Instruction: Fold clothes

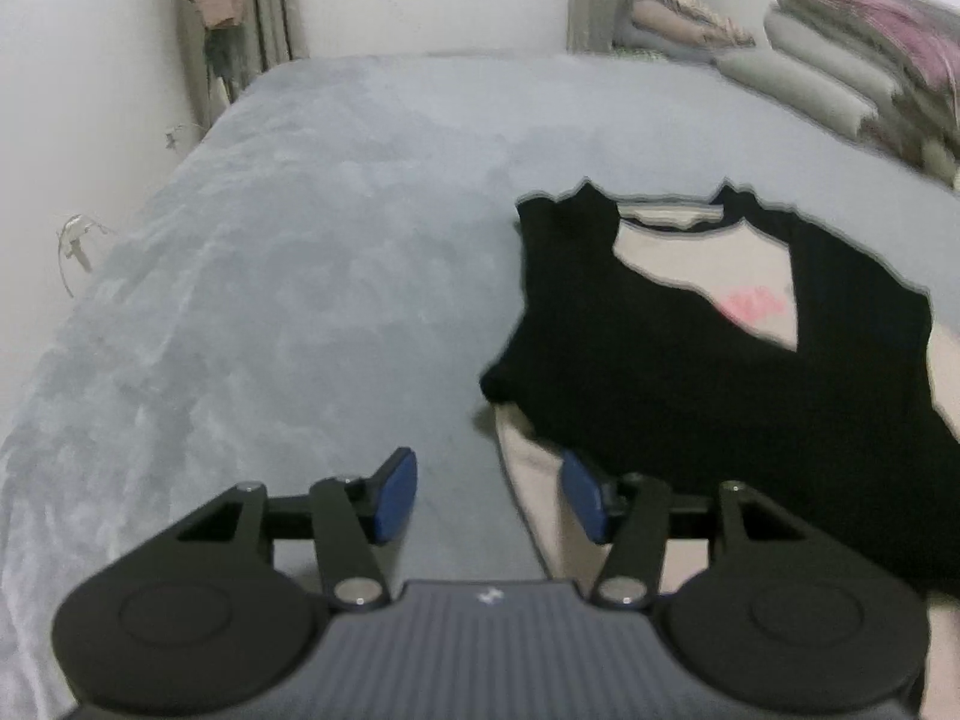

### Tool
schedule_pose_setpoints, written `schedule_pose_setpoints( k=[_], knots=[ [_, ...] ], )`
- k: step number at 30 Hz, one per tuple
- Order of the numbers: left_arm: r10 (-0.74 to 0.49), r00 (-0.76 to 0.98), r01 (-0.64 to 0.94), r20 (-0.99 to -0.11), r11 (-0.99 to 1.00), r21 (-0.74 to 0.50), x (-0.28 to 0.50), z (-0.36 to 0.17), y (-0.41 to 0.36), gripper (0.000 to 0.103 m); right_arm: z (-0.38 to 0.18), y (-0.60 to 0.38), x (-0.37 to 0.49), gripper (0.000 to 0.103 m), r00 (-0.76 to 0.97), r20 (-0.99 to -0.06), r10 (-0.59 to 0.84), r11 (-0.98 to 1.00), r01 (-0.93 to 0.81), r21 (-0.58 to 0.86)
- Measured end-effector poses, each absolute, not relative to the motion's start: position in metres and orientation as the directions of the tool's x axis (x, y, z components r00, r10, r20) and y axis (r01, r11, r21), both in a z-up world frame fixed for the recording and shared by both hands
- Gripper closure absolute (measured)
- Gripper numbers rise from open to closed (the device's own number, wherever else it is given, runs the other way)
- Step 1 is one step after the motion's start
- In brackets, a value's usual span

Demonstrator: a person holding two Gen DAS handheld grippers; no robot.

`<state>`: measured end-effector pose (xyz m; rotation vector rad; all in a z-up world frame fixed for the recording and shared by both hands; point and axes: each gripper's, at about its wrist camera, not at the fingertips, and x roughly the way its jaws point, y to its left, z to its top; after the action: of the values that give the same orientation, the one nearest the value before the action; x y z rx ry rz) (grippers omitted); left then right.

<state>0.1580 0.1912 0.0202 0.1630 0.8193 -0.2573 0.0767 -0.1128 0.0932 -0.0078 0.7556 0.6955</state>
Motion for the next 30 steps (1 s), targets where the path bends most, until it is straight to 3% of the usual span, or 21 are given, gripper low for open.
schedule_pose_setpoints(
  k=[8,13,16,21,30],
  knots=[
    [-0.159,0.653,0.285,-0.74,0.957,0.046,0.155,0.017,0.189,0.046,0.074,-0.121,-0.025,0.035,0.563,-0.654,0.506,0.769,-0.638,0.046],
    [-0.161,0.645,0.283,-0.747,0.958,0.038,0.154,0.017,0.191,0.046,0.06,-0.118,-0.015,0.085,0.543,-0.733,0.409,0.785,-0.62,-0.02],
    [-0.142,0.648,0.281,-0.748,0.958,0.061,0.156,0.014,0.188,0.042,0.063,-0.123,-0.004,0.093,0.501,-0.77,0.396,0.79,-0.614,0.007],
    [-0.145,0.648,0.259,-0.747,0.965,0.037,0.157,0.015,0.192,0.042,0.079,-0.125,0.0,0.095,0.462,-0.789,0.405,0.775,-0.631,0.028],
    [-0.128,0.656,0.252,-0.744,0.966,0.056,0.159,0.013,0.19,0.042,0.158,-0.154,-0.024,0.095,0.607,-0.698,0.379,0.818,-0.573,-0.055]
  ],
)
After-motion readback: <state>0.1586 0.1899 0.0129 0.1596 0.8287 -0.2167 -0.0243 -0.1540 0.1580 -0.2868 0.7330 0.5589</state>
